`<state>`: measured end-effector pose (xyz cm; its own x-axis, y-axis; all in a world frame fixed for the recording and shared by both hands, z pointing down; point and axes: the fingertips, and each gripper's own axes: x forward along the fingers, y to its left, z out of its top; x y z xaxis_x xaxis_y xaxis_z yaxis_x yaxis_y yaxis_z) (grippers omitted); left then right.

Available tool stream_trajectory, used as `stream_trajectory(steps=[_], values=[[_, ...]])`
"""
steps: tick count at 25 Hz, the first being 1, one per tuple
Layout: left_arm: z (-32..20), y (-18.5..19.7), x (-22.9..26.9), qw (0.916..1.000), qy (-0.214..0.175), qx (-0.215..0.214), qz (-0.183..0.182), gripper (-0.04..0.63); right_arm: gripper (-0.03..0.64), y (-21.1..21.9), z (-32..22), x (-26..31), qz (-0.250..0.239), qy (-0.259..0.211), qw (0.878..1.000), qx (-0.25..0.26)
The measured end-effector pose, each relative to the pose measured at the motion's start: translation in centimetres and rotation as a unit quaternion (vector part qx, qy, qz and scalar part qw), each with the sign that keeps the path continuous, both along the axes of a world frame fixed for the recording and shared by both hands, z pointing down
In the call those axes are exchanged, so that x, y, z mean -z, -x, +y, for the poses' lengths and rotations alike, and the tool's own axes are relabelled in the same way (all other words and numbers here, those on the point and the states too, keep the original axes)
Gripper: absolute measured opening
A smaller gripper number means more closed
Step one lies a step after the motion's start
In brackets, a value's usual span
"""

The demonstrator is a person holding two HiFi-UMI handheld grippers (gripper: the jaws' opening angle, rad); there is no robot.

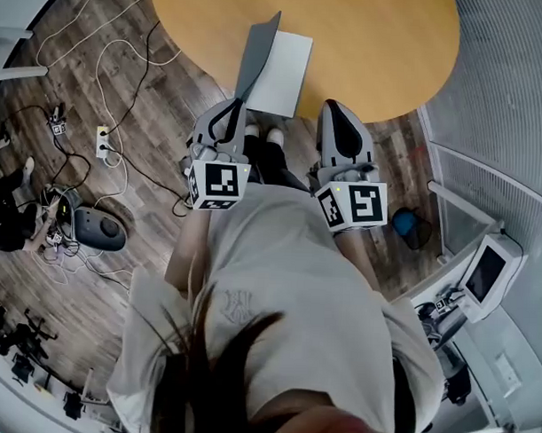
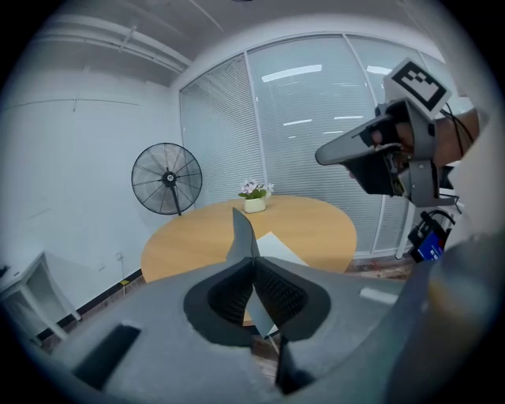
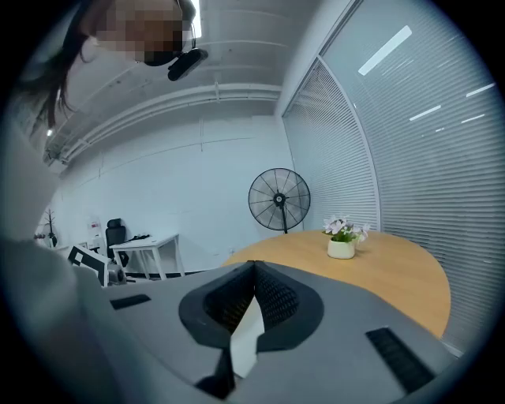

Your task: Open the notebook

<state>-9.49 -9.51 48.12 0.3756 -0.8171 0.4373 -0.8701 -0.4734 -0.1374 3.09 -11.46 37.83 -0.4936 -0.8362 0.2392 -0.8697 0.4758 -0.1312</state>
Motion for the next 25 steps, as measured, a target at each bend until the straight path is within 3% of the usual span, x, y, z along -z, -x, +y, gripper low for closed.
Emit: stream_trajectory(steps=[16, 25], values=[[-0.4, 6.8, -0.4, 0.9960, 0.002, 0.089, 0.013, 0.025, 0.002, 2.6, -0.4, 0.7, 0.009, -0.009, 1.000, 0.014], [-0.7, 10.1, -2.1, 0.9910, 0.022, 0.129, 0.025, 0.026, 0.002, 3.3, -0.7, 0.5, 0.019, -0.010, 1.000, 0.014]])
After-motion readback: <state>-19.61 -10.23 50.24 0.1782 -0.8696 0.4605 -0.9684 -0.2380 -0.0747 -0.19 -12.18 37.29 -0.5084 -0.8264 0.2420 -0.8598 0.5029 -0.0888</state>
